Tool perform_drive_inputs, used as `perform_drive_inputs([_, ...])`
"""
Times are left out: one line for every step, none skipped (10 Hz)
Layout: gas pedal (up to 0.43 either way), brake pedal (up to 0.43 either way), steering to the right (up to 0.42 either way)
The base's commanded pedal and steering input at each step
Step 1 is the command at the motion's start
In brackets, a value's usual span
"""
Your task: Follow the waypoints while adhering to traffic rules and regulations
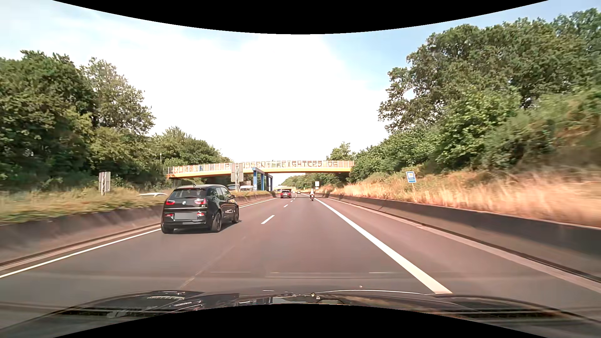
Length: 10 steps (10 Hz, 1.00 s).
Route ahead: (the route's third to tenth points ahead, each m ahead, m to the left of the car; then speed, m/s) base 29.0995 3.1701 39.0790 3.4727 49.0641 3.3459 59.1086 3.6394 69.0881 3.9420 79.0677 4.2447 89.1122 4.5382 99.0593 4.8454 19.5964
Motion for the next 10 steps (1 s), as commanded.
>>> perform_drive_inputs([0.039,0.000,-0.004])
perform_drive_inputs([0.039,0.000,-0.005])
perform_drive_inputs([0.039,0.000,-0.005])
perform_drive_inputs([0.039,0.000,-0.005])
perform_drive_inputs([0.039,0.000,-0.005])
perform_drive_inputs([0.039,0.000,-0.005])
perform_drive_inputs([0.039,0.000,-0.005])
perform_drive_inputs([0.039,0.000,-0.005])
perform_drive_inputs([0.039,0.000,-0.005])
perform_drive_inputs([0.039,0.000,-0.005])
